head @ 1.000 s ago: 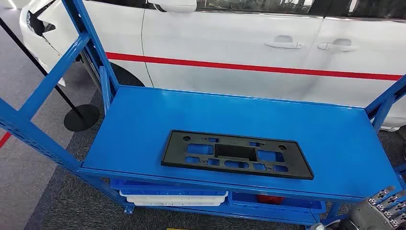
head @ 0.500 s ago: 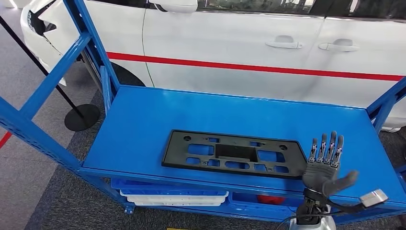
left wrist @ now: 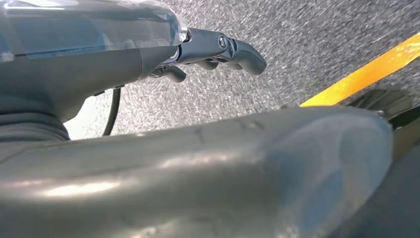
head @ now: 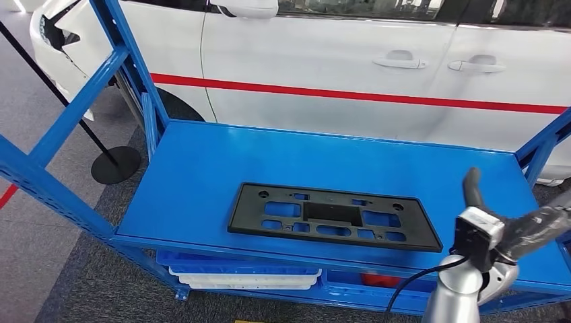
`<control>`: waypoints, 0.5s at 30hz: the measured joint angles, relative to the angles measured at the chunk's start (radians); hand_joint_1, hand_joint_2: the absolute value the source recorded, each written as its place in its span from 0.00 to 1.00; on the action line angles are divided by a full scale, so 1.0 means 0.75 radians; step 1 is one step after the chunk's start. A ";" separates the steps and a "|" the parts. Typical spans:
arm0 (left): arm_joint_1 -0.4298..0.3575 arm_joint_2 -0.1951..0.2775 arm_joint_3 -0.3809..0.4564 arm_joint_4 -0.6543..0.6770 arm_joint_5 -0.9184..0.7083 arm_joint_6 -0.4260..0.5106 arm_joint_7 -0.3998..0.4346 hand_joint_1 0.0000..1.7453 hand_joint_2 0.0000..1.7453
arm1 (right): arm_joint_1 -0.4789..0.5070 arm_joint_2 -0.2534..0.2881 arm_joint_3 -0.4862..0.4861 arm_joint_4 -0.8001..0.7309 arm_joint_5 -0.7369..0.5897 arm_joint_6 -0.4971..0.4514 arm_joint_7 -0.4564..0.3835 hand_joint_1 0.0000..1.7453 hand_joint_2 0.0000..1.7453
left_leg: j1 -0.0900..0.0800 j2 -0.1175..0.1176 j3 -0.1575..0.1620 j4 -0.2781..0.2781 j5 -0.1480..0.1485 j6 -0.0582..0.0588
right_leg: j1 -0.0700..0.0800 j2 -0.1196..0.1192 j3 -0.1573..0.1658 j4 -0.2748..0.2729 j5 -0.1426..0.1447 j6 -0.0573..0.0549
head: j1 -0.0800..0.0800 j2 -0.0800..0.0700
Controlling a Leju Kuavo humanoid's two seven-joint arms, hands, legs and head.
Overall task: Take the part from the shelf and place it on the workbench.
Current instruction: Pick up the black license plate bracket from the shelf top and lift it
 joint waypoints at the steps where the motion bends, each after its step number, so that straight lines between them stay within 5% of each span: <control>1: 0.001 0.000 0.000 0.000 -0.001 0.000 0.000 0.00 0.00 | -0.017 0.003 -0.030 -0.026 0.003 0.000 0.001 0.00 1.00 | 0.000 0.000 0.000 0.000 0.000 0.000 | 0.000 0.001 0.000 0.000 0.000 0.000 | 0.000 0.000; 8: 0.003 0.000 0.000 0.000 -0.011 0.014 0.001 0.00 0.00 | -0.141 0.011 -0.204 -0.179 0.224 0.000 0.001 0.00 1.00 | 0.000 0.001 0.000 0.000 0.000 0.000 | 0.000 0.002 0.000 0.000 0.000 0.000 | 0.000 0.000; 15: 0.002 0.000 -0.007 0.000 0.017 0.020 0.015 0.00 0.00 | -0.078 -0.024 -0.063 -0.174 0.631 0.001 0.001 0.00 1.00 | 0.000 0.001 0.000 0.000 0.000 0.000 | 0.001 0.001 0.000 0.000 0.000 0.000 | 0.000 0.000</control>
